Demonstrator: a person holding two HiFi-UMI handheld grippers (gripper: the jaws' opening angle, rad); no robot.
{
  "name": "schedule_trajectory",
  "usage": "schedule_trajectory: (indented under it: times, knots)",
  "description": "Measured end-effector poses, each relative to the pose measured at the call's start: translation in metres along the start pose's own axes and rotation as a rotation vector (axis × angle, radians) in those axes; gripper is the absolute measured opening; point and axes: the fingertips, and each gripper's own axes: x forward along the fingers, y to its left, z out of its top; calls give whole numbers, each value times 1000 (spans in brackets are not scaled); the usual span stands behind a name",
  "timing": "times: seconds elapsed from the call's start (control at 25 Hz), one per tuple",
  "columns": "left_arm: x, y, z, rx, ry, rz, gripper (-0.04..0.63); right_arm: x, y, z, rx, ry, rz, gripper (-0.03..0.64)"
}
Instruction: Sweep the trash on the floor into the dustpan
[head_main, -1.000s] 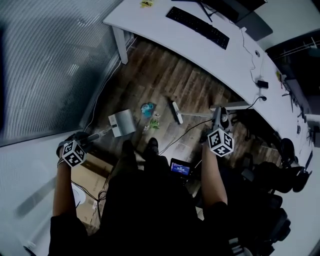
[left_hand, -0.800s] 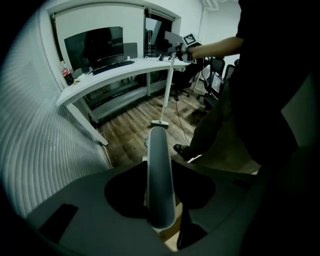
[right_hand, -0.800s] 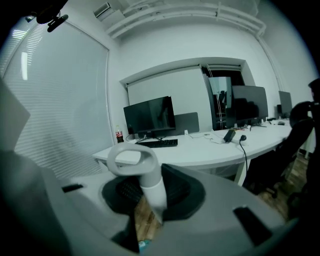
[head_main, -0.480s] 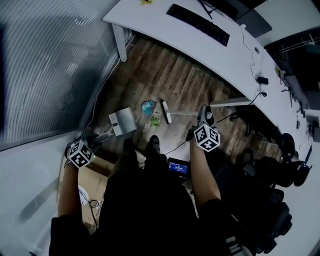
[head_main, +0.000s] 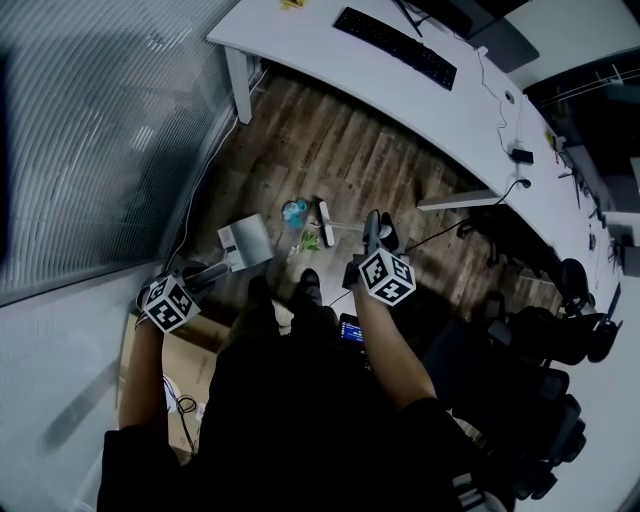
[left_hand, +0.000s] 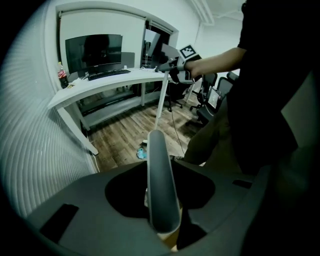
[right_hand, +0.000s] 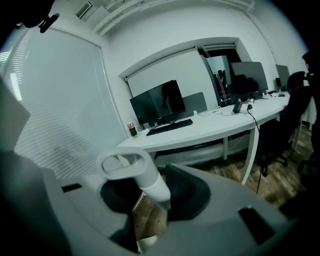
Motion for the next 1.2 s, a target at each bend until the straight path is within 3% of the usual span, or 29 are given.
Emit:
schedule_trajectory:
  times: [0.2, 0.36, 0.6, 1.2]
  knots:
    - [-11, -3, -13, 97, 48, -38, 120, -8, 19, -12, -21, 10, 5, 109]
    - [-14, -2, -18, 127, 60, -65, 118, -15, 27, -20, -19, 5, -20, 109]
    - [-5, 5, -8, 71, 2, -59, 118, -27, 37, -32, 35, -3, -65, 114]
    - [-8, 7, -8, -9, -35, -38, 118, -24, 63, -35, 240, -53, -119, 130]
